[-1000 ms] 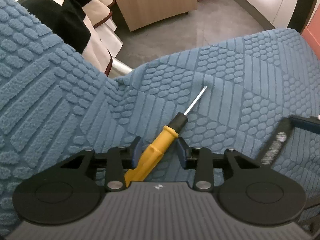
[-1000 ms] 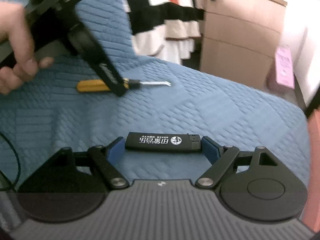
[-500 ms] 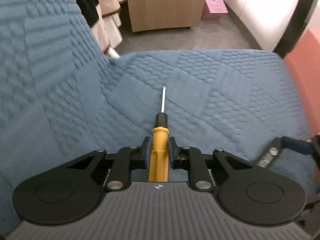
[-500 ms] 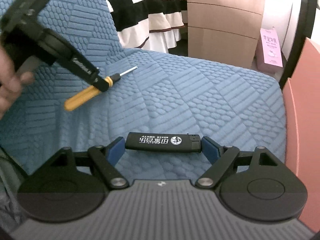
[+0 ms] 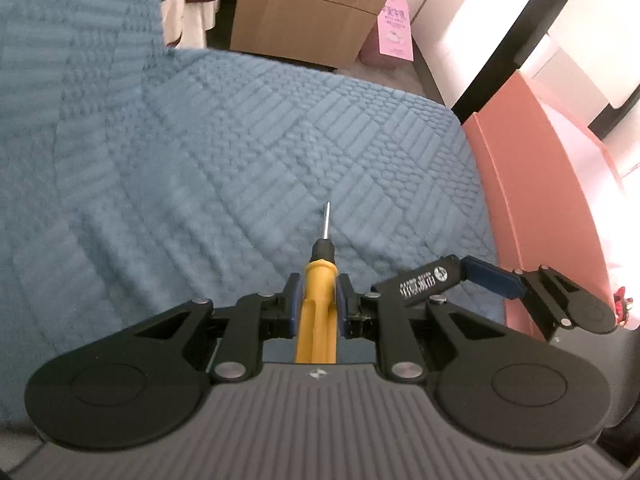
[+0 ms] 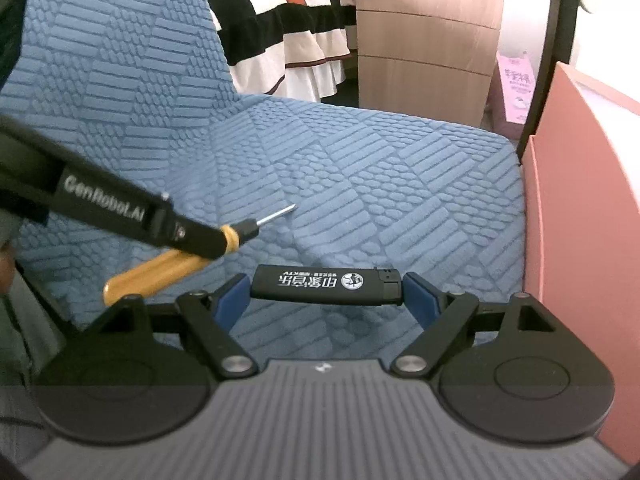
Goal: Organize rigid objects
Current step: 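Lift and carry the screwdriver and USB stick over the pink box with both tools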
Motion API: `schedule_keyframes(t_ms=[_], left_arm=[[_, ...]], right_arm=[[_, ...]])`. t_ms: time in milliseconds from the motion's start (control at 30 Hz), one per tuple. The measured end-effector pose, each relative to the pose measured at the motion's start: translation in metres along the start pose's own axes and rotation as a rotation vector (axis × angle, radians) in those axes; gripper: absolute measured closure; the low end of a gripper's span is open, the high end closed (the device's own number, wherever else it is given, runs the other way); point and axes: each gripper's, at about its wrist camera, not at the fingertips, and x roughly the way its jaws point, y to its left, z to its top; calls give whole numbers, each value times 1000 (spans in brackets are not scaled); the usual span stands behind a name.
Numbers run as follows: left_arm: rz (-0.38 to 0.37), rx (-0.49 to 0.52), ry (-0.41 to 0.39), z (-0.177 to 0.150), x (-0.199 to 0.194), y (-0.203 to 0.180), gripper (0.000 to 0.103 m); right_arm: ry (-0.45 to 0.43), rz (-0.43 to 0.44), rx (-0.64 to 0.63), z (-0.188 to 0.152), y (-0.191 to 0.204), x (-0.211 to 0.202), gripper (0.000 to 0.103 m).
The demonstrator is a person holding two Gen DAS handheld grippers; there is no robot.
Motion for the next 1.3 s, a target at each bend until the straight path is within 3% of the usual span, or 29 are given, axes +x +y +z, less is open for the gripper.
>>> schedule_keyframes(t_ms=[233, 633, 833, 1133, 1200, 1300], left_arm=[[-29, -81, -6, -33, 8, 3, 82], [37, 23, -85, -36, 20, -6, 81], [53, 26, -106, -39, 26, -5, 65], [88, 85, -138, -44, 29, -17, 67], [100, 98, -146, -45, 30, -19, 78], [94, 108, -145, -44, 31, -19, 81]], right_arm=[[-36, -60, -24, -21, 3, -19, 18], [-27, -126, -84, -34, 7, -23, 18], [2, -136, -84, -39, 9, -18, 18], [40, -140, -29, -43, 10, -9, 18], [44, -143, -21, -42, 10, -8, 18], [53, -147, -18, -38, 12, -7, 18]])
